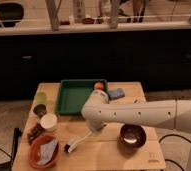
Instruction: Wipe table surface with brush
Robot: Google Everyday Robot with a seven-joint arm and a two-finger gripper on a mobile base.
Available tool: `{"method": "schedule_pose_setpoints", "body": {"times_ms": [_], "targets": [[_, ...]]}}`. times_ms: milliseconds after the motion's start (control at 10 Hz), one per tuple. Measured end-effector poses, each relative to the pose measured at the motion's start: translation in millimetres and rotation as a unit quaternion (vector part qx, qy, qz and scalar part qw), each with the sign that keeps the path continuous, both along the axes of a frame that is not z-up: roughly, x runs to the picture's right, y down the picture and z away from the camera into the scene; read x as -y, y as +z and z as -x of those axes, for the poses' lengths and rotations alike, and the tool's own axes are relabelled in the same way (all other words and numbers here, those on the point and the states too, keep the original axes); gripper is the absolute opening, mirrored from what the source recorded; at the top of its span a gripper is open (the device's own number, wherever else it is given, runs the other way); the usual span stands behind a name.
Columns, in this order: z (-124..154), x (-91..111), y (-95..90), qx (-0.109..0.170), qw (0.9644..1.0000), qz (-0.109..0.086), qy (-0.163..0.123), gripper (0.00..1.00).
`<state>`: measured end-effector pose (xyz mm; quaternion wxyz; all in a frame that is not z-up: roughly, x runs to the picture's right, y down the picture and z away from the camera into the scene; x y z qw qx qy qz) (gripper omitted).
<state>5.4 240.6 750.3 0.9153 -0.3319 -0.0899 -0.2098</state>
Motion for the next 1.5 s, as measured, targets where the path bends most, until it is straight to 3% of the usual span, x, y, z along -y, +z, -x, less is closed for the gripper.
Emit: {"method": "schedule_pose_setpoints", "body": {"times_ms": [300,500,700,1100,1200,1500], "targets": [[-28,-6,-7.6,0.0,0.9999,-0.001,-0.014,0.01],[-53,4,-6.9,-0.018,0.9997,-0.01,-0.012,0.01],[-60,22,-0.2,-0.032,0.9993,-0.02,-0.004,0.01],[-37,36,3.1,-0.019,0.9993,-0.03,-0.01,0.01],[-12,34,0.3,0.003,0.9993,-0.029,-0.026,0.01],[7,12,-7.8,0.032,0.9978,-0.016,-0.056,0.01]]}}
